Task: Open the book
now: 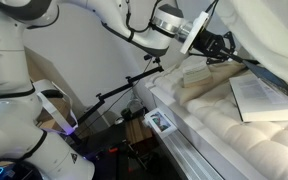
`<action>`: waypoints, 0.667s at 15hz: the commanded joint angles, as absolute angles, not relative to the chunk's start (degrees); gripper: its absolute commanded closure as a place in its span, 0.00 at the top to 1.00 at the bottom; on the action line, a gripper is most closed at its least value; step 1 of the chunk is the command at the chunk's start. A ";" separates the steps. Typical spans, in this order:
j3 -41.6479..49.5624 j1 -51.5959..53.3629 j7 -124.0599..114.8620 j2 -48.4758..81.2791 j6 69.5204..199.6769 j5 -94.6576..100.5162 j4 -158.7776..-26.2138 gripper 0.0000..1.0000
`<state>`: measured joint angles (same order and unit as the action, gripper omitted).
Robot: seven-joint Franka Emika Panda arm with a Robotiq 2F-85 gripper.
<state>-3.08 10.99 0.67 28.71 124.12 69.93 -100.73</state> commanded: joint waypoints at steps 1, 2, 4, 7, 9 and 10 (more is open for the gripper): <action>-3.34 10.55 -2.54 21.62 123.41 72.11 -105.86 0.00; -3.45 10.28 -2.63 20.99 123.40 72.11 -106.09 0.00; -3.62 9.78 -2.21 19.94 123.77 71.84 -106.62 0.00; -3.75 9.21 -1.83 19.59 124.23 71.59 -106.92 0.00; -3.80 9.06 -1.90 19.56 124.29 71.58 -107.13 0.00; -3.90 8.90 -1.74 19.55 124.54 71.36 -107.23 0.00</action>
<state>-3.26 9.69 -0.58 22.14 124.17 70.66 -104.79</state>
